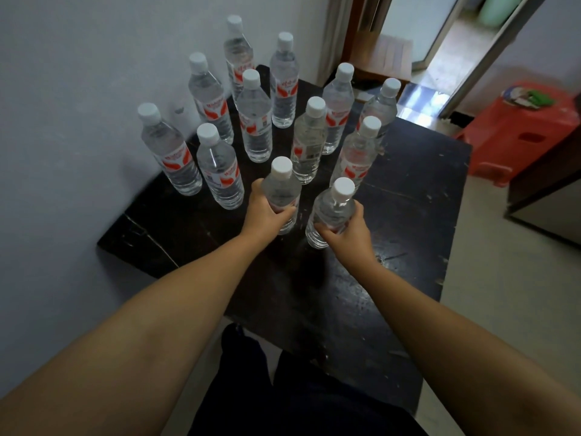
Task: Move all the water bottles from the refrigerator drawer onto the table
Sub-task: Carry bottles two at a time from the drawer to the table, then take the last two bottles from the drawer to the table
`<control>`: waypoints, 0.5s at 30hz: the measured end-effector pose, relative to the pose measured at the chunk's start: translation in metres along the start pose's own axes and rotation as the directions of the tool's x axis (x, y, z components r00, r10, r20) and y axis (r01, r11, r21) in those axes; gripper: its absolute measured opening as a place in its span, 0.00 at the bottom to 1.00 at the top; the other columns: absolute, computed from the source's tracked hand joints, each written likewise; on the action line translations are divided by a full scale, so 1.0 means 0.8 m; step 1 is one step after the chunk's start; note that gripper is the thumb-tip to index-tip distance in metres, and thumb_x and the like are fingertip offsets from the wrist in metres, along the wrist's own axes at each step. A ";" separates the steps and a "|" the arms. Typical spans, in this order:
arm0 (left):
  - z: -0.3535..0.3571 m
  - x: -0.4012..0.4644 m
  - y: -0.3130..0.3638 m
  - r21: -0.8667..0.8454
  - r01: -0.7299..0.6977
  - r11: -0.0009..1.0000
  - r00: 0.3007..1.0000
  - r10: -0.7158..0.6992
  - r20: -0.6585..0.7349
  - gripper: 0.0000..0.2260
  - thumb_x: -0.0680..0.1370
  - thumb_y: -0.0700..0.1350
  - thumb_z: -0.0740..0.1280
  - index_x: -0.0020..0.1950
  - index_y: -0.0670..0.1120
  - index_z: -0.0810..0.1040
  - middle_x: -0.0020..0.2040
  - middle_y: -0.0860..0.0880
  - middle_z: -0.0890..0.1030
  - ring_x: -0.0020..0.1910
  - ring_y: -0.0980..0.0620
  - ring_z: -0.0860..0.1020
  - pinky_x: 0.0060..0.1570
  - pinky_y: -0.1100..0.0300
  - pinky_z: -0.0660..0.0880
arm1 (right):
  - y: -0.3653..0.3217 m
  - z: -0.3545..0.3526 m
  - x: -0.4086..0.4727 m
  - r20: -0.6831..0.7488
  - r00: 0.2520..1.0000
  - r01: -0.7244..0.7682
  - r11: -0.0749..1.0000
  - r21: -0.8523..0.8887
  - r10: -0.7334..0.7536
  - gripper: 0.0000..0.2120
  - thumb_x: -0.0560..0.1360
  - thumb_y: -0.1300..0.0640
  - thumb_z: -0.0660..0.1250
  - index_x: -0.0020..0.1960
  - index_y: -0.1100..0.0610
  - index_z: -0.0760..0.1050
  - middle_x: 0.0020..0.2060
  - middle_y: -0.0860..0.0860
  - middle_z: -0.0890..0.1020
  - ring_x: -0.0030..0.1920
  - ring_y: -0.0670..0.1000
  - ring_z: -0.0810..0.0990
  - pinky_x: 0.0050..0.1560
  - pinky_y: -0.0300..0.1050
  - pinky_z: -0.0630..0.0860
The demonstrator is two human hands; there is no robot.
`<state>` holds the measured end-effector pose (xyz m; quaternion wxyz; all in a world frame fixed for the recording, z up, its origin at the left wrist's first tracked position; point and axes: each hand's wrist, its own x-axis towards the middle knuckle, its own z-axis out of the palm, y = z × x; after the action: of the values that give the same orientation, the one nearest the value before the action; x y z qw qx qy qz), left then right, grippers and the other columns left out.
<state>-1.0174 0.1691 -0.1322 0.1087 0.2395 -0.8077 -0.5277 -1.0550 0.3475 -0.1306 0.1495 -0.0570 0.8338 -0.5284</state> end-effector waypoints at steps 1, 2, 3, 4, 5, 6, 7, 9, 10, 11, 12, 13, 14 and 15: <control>0.000 0.002 -0.002 0.000 0.002 1.000 1.000 -0.002 0.007 0.32 0.68 0.42 0.76 0.67 0.41 0.65 0.61 0.49 0.70 0.60 0.57 0.71 0.59 0.67 0.66 | 0.001 0.000 0.000 0.011 1.000 -0.005 1.000 -0.011 0.006 0.37 0.68 0.51 0.76 0.70 0.50 0.60 0.64 0.50 0.75 0.63 0.50 0.76 0.62 0.46 0.73; -0.001 0.003 -0.004 0.006 0.010 1.000 1.000 -0.010 0.016 0.32 0.67 0.45 0.76 0.67 0.42 0.65 0.62 0.48 0.71 0.61 0.56 0.72 0.59 0.65 0.67 | 0.002 -0.001 0.000 0.026 1.000 -0.008 0.999 -0.032 0.009 0.38 0.68 0.51 0.76 0.71 0.50 0.59 0.65 0.51 0.75 0.64 0.50 0.75 0.63 0.48 0.73; -0.002 0.004 -0.005 0.012 0.025 1.000 0.999 -0.025 0.026 0.33 0.66 0.46 0.77 0.66 0.42 0.65 0.62 0.47 0.71 0.62 0.54 0.73 0.61 0.63 0.69 | 0.005 -0.003 0.001 0.041 0.999 -0.010 0.998 -0.059 0.013 0.38 0.67 0.49 0.76 0.71 0.49 0.59 0.65 0.51 0.74 0.64 0.51 0.75 0.64 0.51 0.73; -0.006 0.003 -0.004 0.022 0.057 0.998 0.998 -0.057 0.041 0.35 0.66 0.46 0.77 0.67 0.43 0.64 0.64 0.46 0.70 0.63 0.52 0.72 0.62 0.61 0.69 | 0.007 -0.005 0.001 0.057 0.998 -0.015 0.996 -0.086 0.020 0.39 0.67 0.48 0.76 0.71 0.49 0.59 0.66 0.51 0.73 0.65 0.51 0.74 0.64 0.53 0.73; -0.009 0.000 -0.004 0.025 0.092 0.995 0.994 -0.093 0.052 0.36 0.66 0.45 0.77 0.69 0.44 0.61 0.66 0.45 0.69 0.65 0.51 0.71 0.65 0.58 0.68 | 0.009 -0.008 0.001 0.075 0.997 -0.024 0.994 -0.110 0.032 0.39 0.66 0.47 0.76 0.71 0.49 0.59 0.66 0.51 0.72 0.65 0.52 0.74 0.64 0.54 0.73; -0.012 -0.003 -0.005 0.036 0.126 0.991 0.990 -0.128 0.061 0.39 0.67 0.45 0.77 0.71 0.45 0.58 0.69 0.44 0.66 0.68 0.49 0.69 0.68 0.54 0.67 | 0.012 -0.011 0.000 0.092 0.994 -0.039 0.989 -0.145 0.053 0.40 0.66 0.46 0.76 0.72 0.50 0.59 0.67 0.52 0.71 0.66 0.53 0.73 0.65 0.55 0.73; -0.015 -0.008 -0.006 0.056 0.154 0.987 0.986 -0.157 0.064 0.41 0.68 0.45 0.77 0.73 0.47 0.56 0.72 0.44 0.63 0.70 0.47 0.66 0.70 0.52 0.65 | 0.016 -0.014 -0.001 0.101 0.991 -0.068 0.977 -0.200 0.090 0.42 0.67 0.46 0.75 0.73 0.51 0.58 0.69 0.53 0.70 0.68 0.54 0.71 0.66 0.56 0.72; -0.022 -0.023 -0.008 0.111 0.199 0.974 0.977 -0.206 0.054 0.42 0.70 0.45 0.75 0.76 0.48 0.52 0.75 0.43 0.59 0.73 0.46 0.62 0.72 0.51 0.62 | 0.025 -0.018 -0.003 0.110 0.971 -0.161 0.921 -0.356 0.212 0.45 0.70 0.47 0.74 0.77 0.56 0.52 0.72 0.57 0.66 0.71 0.58 0.68 0.68 0.56 0.69; -0.024 -0.029 -0.008 0.131 0.222 0.966 0.971 -0.231 0.059 0.41 0.71 0.45 0.74 0.76 0.48 0.52 0.75 0.43 0.60 0.73 0.46 0.63 0.71 0.51 0.63 | 0.027 -0.019 -0.004 0.117 0.951 -0.209 0.873 -0.442 0.287 0.45 0.71 0.48 0.73 0.77 0.59 0.51 0.72 0.59 0.65 0.71 0.59 0.67 0.68 0.55 0.69; -0.027 -0.034 -0.011 0.145 0.258 0.955 0.961 -0.268 0.060 0.39 0.72 0.45 0.74 0.76 0.47 0.53 0.73 0.43 0.63 0.71 0.46 0.66 0.69 0.51 0.66 | 0.029 -0.018 -0.006 0.139 0.921 -0.242 0.816 -0.524 0.363 0.42 0.73 0.49 0.72 0.76 0.62 0.53 0.71 0.61 0.67 0.69 0.60 0.69 0.66 0.54 0.71; -0.031 -0.042 -0.016 0.175 0.301 0.938 0.947 -0.316 0.064 0.36 0.73 0.45 0.72 0.75 0.47 0.56 0.70 0.42 0.68 0.67 0.46 0.71 0.66 0.52 0.69 | 0.029 -0.015 -0.011 0.186 0.886 -0.239 0.760 -0.604 0.425 0.37 0.74 0.50 0.71 0.73 0.63 0.57 0.68 0.61 0.71 0.66 0.61 0.73 0.63 0.54 0.73; -0.034 -0.046 -0.022 0.226 0.330 0.917 0.931 -0.355 0.081 0.31 0.74 0.45 0.71 0.73 0.46 0.61 0.64 0.42 0.74 0.61 0.47 0.75 0.61 0.53 0.73 | 0.026 -0.013 -0.015 0.241 0.846 -0.210 0.712 -0.670 0.476 0.31 0.75 0.51 0.70 0.70 0.64 0.63 0.64 0.61 0.74 0.63 0.60 0.76 0.61 0.53 0.75; -0.038 -0.055 -0.027 0.289 0.353 0.890 0.914 -0.394 0.095 0.25 0.75 0.45 0.70 0.69 0.45 0.66 0.59 0.43 0.78 0.56 0.47 0.78 0.57 0.54 0.74 | 0.022 -0.008 -0.021 0.308 0.809 -0.143 0.676 -0.722 0.501 0.26 0.76 0.52 0.69 0.67 0.65 0.67 0.60 0.60 0.76 0.59 0.59 0.78 0.58 0.51 0.77; -0.042 -0.063 -0.033 0.349 0.361 0.865 0.901 -0.420 0.109 0.19 0.75 0.45 0.70 0.64 0.44 0.71 0.56 0.43 0.79 0.53 0.47 0.79 0.54 0.55 0.75 | 0.017 -0.001 -0.026 0.368 0.790 -0.053 0.652 -0.756 0.491 0.22 0.76 0.53 0.68 0.64 0.65 0.71 0.58 0.60 0.78 0.57 0.58 0.79 0.57 0.50 0.77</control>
<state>-0.9523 0.1590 -0.1383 -0.1148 0.3638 -0.8234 -0.4201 -1.0349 0.3596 -0.1386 0.4266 -0.1254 0.8907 -0.0945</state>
